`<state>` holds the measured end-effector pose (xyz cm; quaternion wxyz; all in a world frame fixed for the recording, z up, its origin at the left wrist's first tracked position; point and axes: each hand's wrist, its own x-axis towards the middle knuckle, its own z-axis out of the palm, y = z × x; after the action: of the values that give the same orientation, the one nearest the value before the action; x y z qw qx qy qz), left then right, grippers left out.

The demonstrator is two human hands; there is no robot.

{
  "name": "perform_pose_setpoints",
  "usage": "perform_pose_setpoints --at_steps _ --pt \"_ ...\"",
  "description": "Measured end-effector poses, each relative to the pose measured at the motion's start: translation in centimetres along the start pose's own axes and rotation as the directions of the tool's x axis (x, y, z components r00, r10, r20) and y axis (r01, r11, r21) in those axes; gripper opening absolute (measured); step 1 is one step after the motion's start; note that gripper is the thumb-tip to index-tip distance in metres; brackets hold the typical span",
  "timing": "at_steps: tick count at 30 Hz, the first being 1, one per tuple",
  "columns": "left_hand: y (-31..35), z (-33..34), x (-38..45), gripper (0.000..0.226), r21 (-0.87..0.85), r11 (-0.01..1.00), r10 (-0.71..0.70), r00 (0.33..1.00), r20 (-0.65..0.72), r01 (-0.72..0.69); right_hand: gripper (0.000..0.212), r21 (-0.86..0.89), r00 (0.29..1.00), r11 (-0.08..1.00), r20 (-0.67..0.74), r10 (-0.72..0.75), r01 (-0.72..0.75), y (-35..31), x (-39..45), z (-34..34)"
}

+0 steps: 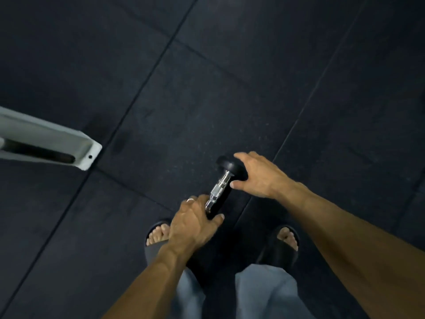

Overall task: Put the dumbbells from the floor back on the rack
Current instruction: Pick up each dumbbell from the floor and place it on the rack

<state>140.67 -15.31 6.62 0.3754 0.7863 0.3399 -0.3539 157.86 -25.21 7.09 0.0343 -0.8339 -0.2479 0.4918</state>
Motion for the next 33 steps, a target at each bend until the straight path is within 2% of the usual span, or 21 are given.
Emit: perform_pose_setpoints --at_steps 3,8,12,14,20,28,33 --pt "-2.2 2.6 4.4 0.058 -0.019 0.999 -0.028 0.998 -0.048 0.027 0.084 0.018 1.0 1.0 -0.014 0.007 -0.007 1.5 3.9 3.0" --pt "-4.8 6.4 8.7 0.062 -0.064 0.995 -0.074 0.997 0.008 0.074 0.085 0.115 0.995 0.993 -0.096 -0.012 0.023 3.5 7.4 6.5" --pt "-5.1 7.9 10.2 0.035 -0.009 0.998 -0.061 0.998 -0.03 0.061 0.065 0.234 0.983 0.972 -0.186 0.01 0.034 4.6 8.9 7.9" --pt "-5.0 8.0 10.7 0.038 0.016 0.995 -0.099 0.994 -0.041 0.1 0.057 0.274 0.979 0.961 -0.203 0.017 0.04 4.7 9.5 8.1" --pt "-4.8 7.4 11.1 0.048 -0.009 0.99 -0.142 0.99 0.001 0.142 0.055 0.289 0.975 0.955 -0.221 -0.001 0.066 4.8 9.2 8.1" --pt "-0.8 3.4 6.7 0.05 0.003 0.996 -0.09 0.994 -0.059 0.09 0.053 0.359 0.957 0.928 -0.291 0.011 0.098 4.3 3.9 2.6" --pt "5.2 -1.9 0.9 0.031 0.058 0.998 0.004 0.995 -0.099 0.001 0.053 0.405 0.933 0.906 -0.358 0.036 0.121 3.5 -3.1 -4.0"
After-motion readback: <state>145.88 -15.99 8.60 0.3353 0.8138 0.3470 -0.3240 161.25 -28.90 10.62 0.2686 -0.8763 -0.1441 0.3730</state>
